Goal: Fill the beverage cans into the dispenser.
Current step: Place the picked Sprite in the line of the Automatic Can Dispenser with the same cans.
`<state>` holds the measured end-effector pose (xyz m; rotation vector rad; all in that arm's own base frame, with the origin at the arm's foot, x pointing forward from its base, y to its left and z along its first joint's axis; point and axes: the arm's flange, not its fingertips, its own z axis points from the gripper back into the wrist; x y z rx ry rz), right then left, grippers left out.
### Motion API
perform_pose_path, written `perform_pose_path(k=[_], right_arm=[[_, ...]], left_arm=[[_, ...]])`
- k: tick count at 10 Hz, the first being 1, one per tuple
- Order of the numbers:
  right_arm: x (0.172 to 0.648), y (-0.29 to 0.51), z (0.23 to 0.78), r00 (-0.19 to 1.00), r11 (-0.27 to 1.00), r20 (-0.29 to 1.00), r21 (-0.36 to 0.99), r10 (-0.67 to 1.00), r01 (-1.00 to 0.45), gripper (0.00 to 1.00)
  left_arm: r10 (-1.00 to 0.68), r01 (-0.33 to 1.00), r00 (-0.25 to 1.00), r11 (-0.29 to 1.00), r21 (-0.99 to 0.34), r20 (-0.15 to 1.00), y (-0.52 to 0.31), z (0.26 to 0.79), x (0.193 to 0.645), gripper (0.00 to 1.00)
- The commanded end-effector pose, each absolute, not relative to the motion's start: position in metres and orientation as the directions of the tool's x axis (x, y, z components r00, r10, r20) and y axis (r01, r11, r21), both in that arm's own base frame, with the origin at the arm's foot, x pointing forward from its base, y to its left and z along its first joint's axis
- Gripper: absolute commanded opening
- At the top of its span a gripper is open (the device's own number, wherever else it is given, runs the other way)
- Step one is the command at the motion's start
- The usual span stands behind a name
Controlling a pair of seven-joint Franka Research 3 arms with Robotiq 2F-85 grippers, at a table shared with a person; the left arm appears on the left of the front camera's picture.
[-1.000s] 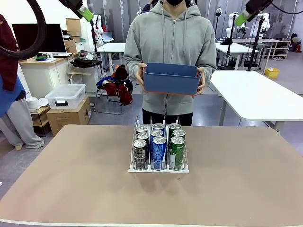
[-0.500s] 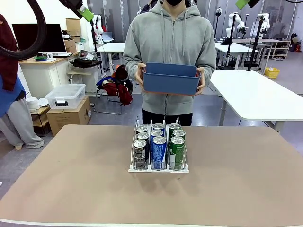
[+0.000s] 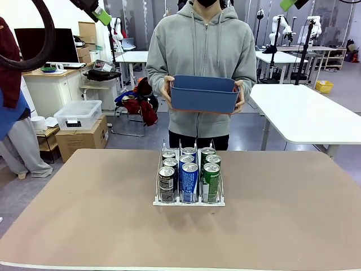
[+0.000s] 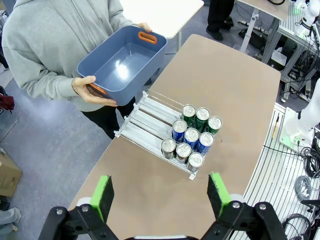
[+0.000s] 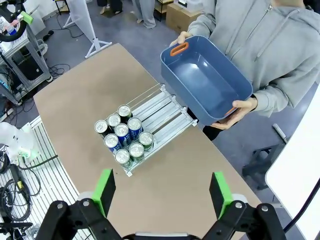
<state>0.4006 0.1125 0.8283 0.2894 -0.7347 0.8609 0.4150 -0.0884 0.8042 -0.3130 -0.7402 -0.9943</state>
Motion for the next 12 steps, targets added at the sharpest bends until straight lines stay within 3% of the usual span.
perform_pose_path(k=[1,12], right_arm=[[0.3981,0.1111,0.8266,0.427,0.628,0.69,-0.052,0.585,-0.776,1.0],[0.3981,0.1111,0.8266,0.427,0.628,0.69,-0.052,0.585,-0.776,1.0]], left_arm=[[-0.644,0.854,0.322,0.514,0.079,0.694,-0.0858,0.8023,0.4135,1.0],[-0.644,0.854,0.322,0.514,0.079,0.694,-0.0858,0.8023,0.4135,1.0]])
